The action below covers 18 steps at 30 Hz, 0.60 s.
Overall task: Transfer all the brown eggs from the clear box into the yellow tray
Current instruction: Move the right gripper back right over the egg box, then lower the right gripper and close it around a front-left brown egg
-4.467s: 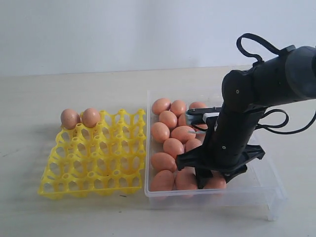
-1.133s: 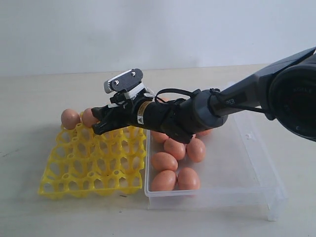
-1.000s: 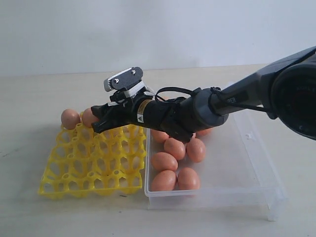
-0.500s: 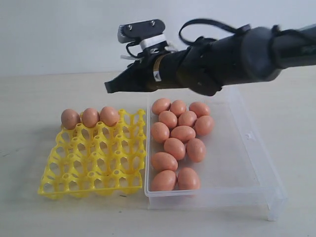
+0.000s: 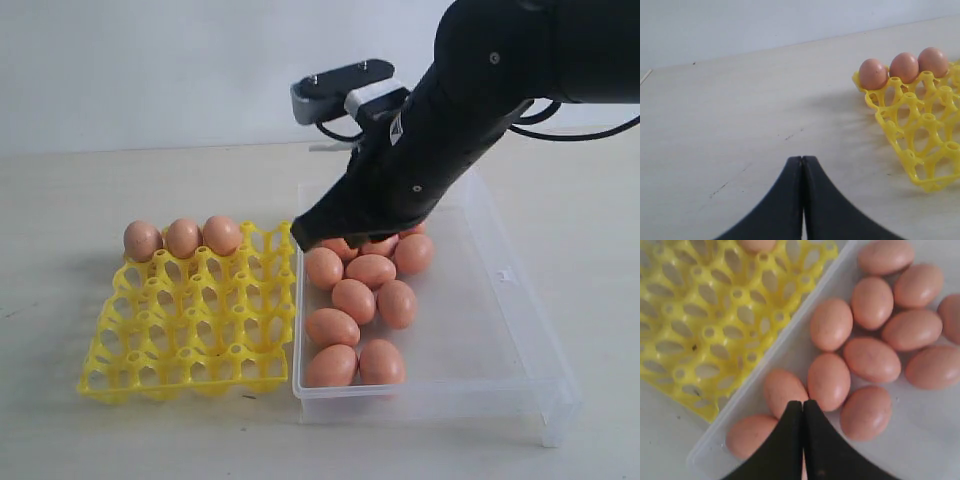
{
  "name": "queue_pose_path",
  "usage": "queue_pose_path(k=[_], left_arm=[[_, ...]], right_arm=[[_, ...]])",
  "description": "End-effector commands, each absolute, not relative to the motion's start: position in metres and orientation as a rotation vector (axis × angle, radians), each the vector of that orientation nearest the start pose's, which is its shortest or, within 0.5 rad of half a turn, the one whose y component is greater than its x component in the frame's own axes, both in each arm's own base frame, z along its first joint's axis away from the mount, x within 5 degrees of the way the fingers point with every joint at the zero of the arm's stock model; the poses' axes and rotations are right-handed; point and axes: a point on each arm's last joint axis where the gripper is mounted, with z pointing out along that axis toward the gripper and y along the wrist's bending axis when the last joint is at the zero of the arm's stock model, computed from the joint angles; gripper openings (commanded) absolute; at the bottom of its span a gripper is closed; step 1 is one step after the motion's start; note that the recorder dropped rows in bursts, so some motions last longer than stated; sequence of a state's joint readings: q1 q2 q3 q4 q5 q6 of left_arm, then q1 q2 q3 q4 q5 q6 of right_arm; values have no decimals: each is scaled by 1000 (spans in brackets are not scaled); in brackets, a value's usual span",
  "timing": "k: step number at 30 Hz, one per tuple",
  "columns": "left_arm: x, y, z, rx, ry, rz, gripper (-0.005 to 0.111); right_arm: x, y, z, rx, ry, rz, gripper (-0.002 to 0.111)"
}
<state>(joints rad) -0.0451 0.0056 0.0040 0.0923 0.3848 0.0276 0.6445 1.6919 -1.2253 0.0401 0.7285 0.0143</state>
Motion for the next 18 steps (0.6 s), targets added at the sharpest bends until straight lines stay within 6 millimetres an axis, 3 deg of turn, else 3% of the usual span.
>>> queue_pose_path(k=[1, 6, 8, 18], left_arm=[[53, 0, 179, 121, 1857, 69, 0], [53, 0, 179, 121, 1857, 69, 0], [53, 0, 179, 121, 1857, 69, 0], [53, 0, 179, 121, 1857, 69, 0]], right_arm=[[281, 214, 234, -757, 2660, 252, 14], [281, 216, 217, -764, 2758, 239, 46], [279, 214, 211, -765, 2810, 219, 54], [261, 204, 180, -661, 2951, 238, 56]])
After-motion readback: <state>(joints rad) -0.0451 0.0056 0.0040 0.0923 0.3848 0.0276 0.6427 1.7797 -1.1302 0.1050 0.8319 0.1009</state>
